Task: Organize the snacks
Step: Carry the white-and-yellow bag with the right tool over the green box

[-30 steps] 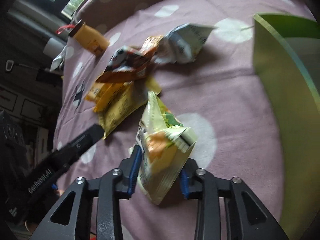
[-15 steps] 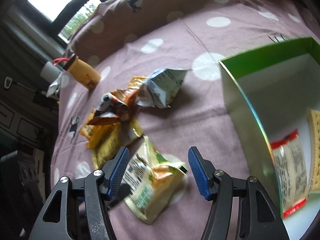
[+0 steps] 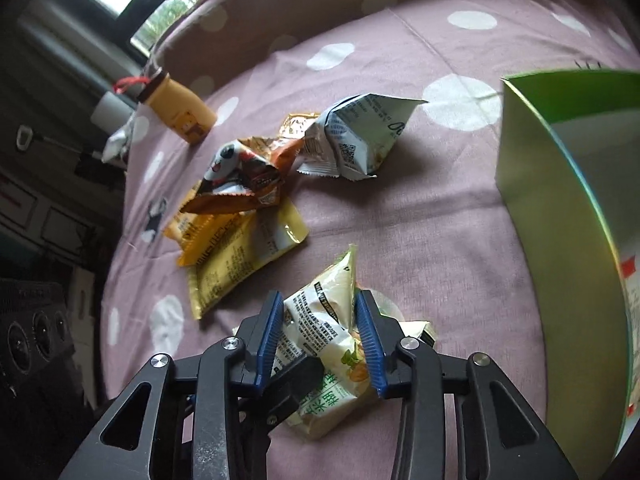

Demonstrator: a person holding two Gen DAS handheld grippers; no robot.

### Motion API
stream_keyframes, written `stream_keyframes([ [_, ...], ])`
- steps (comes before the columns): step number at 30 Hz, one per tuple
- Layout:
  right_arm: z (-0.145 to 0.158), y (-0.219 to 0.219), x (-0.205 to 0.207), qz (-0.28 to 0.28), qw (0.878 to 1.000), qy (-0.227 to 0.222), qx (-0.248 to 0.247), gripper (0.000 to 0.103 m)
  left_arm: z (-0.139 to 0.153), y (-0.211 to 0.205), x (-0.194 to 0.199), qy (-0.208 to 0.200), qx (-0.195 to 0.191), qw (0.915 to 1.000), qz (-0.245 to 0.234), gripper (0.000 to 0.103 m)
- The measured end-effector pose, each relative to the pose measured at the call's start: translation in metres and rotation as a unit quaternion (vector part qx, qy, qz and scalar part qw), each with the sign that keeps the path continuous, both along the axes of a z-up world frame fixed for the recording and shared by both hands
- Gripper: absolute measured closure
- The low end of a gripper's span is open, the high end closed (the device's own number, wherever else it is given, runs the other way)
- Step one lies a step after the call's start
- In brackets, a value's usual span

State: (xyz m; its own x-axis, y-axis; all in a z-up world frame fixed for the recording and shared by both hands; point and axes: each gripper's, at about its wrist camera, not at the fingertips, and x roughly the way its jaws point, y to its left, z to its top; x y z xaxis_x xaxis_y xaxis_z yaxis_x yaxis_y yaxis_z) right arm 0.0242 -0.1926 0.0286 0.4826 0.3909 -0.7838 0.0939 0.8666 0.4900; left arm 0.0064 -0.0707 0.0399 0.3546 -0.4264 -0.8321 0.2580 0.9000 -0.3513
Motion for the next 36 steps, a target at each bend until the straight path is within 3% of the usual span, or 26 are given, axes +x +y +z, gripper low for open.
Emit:
stream_keyframes([
  [4,0.010,-0.011,-0.009,-0.011,0.999,-0.018,0.025,0.062,0.013,-0.010,-0.005,-0.043,0.008,0.9990,-0.010,0.074],
  [9,0.036,-0.021,-0.026,-0.032,0.997,-0.067,0.021,0.062,0.034,-0.017,-0.017,-0.091,-0.004,0.9956,-0.023,0.074],
  [16,0.076,-0.037,-0.056,-0.065,0.988,-0.139,0.015,0.062,0.071,-0.027,-0.040,-0.169,-0.030,0.9844,-0.038,0.075],
  [22,0.101,-0.054,-0.075,-0.095,0.979,-0.180,0.007,0.062,0.090,-0.044,-0.053,-0.212,-0.055,0.9742,-0.057,0.075],
  [36,0.112,-0.106,-0.102,-0.175,0.967,-0.188,-0.005,0.062,0.097,-0.097,-0.060,-0.217,-0.098,0.9651,-0.109,0.075],
])
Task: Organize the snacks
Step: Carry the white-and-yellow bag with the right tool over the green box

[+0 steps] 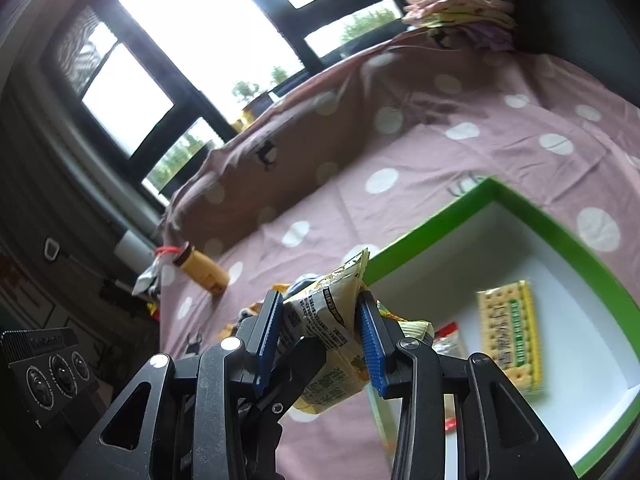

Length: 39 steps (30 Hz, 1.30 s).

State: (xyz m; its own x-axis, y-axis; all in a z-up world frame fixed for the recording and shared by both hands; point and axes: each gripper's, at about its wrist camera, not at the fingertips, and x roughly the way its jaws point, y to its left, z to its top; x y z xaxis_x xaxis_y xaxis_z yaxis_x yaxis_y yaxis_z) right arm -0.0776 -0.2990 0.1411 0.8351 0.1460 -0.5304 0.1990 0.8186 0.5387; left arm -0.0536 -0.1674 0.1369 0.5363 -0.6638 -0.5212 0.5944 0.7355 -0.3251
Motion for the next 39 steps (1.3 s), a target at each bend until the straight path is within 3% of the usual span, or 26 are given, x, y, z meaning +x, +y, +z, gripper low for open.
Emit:
stream_keyframes([
  [23,-0.016,-0.053,-0.014,-0.088,0.994,0.057,-0.017,0.062,-0.025,-0.058,0.006,0.067,-0.032,0.9940,-0.081,0.075],
  [39,-0.026,-0.060,-0.011,-0.114,0.987,0.104,-0.048,0.062,-0.039,-0.071,0.007,0.109,-0.032,0.9885,-0.099,0.074],
])
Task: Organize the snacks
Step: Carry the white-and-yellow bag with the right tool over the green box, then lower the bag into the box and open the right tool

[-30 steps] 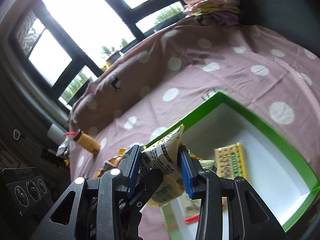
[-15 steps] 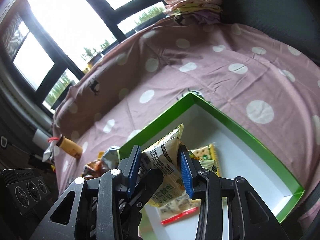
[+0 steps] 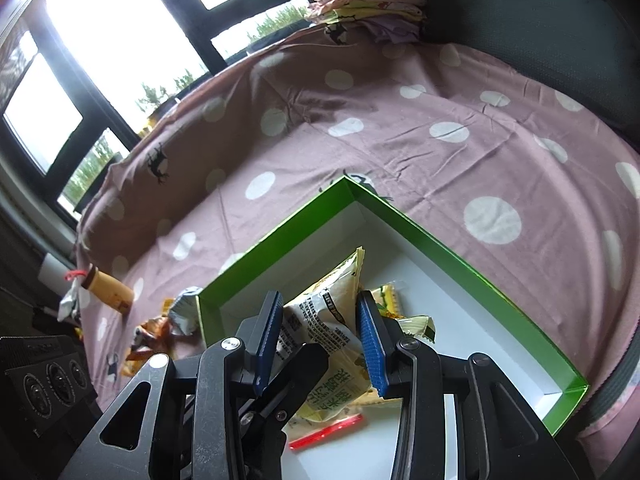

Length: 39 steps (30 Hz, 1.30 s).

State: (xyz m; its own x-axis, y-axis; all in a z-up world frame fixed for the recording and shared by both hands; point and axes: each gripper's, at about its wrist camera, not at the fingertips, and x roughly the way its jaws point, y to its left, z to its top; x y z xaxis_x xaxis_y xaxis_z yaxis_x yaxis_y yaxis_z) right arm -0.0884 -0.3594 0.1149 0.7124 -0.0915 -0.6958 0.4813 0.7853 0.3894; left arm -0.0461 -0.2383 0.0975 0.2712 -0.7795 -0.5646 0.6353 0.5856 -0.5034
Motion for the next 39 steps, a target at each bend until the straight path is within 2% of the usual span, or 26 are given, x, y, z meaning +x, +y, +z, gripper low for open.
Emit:
stream_keyframes([
  [21,-0.009,-0.001,0.008,-0.012,0.999,0.037,-0.004,0.062,-0.012,-0.003,0.006,0.043,0.009,0.9990,-0.010,0.074],
  [39,-0.012,0.000,0.011,-0.017,0.998,0.057,-0.015,0.061,-0.018,-0.007,0.006,0.053,0.020,0.9984,-0.008,0.074],
])
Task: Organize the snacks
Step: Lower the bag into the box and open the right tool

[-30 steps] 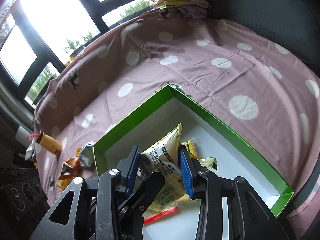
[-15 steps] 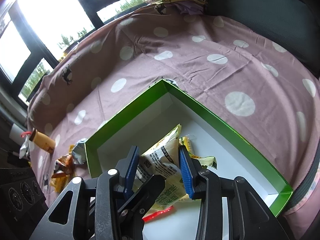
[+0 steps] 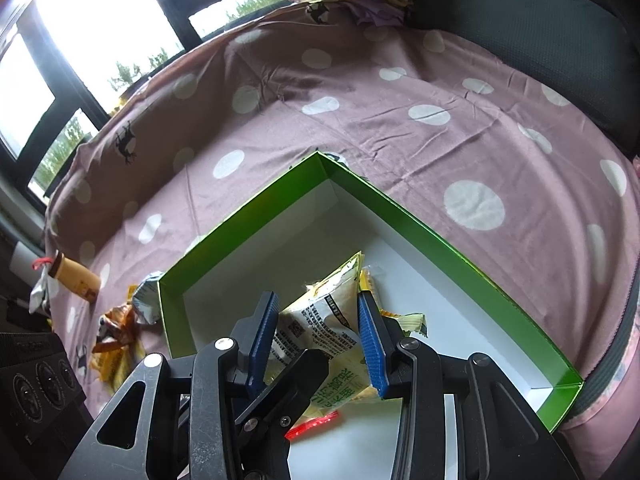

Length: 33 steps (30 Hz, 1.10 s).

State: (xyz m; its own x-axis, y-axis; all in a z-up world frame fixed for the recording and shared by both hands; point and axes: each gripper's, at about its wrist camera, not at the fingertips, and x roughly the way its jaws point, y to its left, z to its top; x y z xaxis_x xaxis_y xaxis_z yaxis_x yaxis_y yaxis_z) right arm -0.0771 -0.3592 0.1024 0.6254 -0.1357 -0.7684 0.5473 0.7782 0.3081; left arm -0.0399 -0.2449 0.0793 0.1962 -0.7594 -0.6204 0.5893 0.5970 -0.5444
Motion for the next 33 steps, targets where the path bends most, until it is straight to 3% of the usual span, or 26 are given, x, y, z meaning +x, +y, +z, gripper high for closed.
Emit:
stream_keyframes([
  [16,0.002,0.006,0.000,0.009,1.000,-0.007,-0.003,0.060,0.003,0.010,0.000,-0.013,0.010,0.9998,0.012,0.071],
  [22,0.006,0.010,0.000,0.013,1.000,-0.017,-0.013,0.060,0.011,0.022,-0.003,-0.035,0.021,0.9988,0.028,0.071],
  [33,0.011,0.022,0.006,0.015,0.999,-0.014,-0.047,0.056,0.035,0.084,-0.001,-0.090,0.031,0.9899,0.105,0.062],
])
